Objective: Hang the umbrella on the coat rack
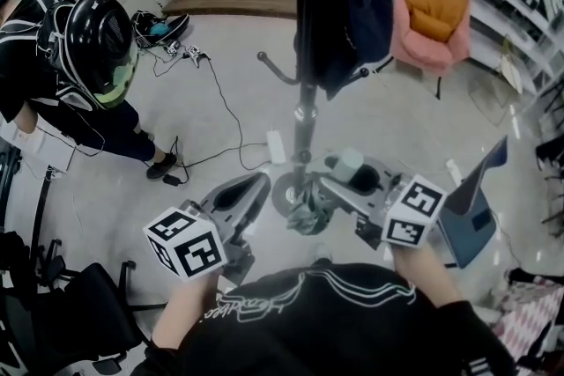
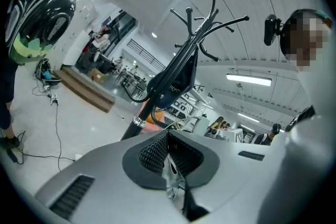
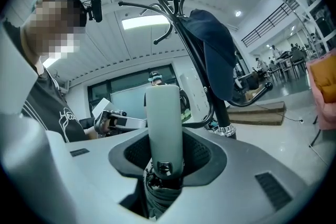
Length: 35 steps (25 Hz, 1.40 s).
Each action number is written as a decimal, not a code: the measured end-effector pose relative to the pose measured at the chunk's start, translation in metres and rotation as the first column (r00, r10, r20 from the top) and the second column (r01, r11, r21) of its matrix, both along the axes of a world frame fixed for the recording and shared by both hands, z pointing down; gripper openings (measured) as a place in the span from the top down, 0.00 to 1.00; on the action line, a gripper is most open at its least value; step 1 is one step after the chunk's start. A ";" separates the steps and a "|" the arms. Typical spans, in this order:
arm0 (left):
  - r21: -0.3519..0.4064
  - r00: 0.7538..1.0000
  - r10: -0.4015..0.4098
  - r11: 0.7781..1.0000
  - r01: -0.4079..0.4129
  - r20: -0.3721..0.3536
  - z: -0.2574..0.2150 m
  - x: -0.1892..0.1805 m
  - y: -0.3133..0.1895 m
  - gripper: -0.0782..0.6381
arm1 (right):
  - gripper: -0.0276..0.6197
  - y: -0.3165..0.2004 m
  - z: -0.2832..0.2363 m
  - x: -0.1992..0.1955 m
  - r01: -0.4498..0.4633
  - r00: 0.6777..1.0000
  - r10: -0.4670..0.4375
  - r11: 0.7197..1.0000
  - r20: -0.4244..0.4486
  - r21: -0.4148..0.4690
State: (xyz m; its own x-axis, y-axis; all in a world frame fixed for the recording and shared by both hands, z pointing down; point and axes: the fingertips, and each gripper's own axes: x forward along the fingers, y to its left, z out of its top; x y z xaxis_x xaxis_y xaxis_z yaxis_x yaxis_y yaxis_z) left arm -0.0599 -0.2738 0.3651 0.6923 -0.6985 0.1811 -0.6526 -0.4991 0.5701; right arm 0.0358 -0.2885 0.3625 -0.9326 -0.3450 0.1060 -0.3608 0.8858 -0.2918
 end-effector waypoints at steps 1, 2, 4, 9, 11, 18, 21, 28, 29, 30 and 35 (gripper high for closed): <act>-0.004 1.000 0.001 1.000 -0.001 0.001 0.001 0.002 -0.001 0.89 | 0.73 0.000 0.003 0.002 0.001 1.000 -0.001 1.000 0.000 -0.008; -0.008 1.000 0.002 1.000 -0.002 0.003 0.001 0.003 -0.002 0.89 | 0.73 -0.001 0.005 0.004 0.001 1.000 -0.001 1.000 -0.001 -0.018; -0.016 1.000 0.005 1.000 -0.005 0.006 0.002 0.007 -0.005 0.89 | 0.73 -0.004 0.012 0.009 -0.003 1.000 0.003 0.999 -0.001 -0.042; -0.033 1.000 0.017 0.999 -0.017 0.012 0.007 0.017 -0.012 0.89 | 0.72 -0.014 0.035 0.019 -0.024 1.000 0.023 0.996 -0.022 -0.082; -0.036 1.000 0.022 0.999 -0.022 0.013 0.009 0.021 -0.015 0.89 | 0.72 -0.016 0.045 0.022 -0.031 0.999 0.027 0.996 -0.047 -0.086; -0.047 1.000 0.023 0.999 -0.023 0.019 0.015 0.030 -0.021 0.89 | 0.72 -0.036 0.086 0.040 -0.073 0.992 0.058 0.989 -0.116 -0.131; -0.053 1.000 0.020 0.998 -0.019 0.023 0.016 0.030 -0.021 0.89 | 0.72 -0.041 0.103 0.045 -0.087 0.987 0.063 0.983 -0.145 -0.163; -0.069 1.000 0.000 0.998 0.002 0.030 0.022 0.027 -0.024 0.89 | 0.70 -0.047 0.139 0.044 -0.090 0.973 0.047 0.978 -0.224 -0.186; -0.067 1.000 -0.002 0.998 0.004 0.031 0.022 0.026 -0.024 0.89 | 0.70 -0.047 0.143 0.043 -0.090 0.972 0.045 0.977 -0.230 -0.192; -0.064 1.000 -0.004 0.998 0.006 0.031 0.022 0.025 -0.024 0.89 | 0.70 -0.048 0.148 0.042 -0.091 0.971 0.041 0.975 -0.237 -0.201; -0.067 0.999 -0.020 0.998 0.023 0.036 0.023 0.019 -0.022 0.89 | 0.70 -0.046 0.173 0.026 -0.079 0.948 0.007 0.974 -0.318 -0.214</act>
State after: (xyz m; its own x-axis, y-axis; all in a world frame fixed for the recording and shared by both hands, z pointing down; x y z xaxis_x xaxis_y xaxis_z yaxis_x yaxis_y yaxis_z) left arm -0.0413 -0.2962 0.3885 0.6696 -0.6986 0.2523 -0.6832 -0.4460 0.5782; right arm 0.0616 -0.3345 0.5358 -0.8242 -0.3178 0.4687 -0.5017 0.7936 -0.3442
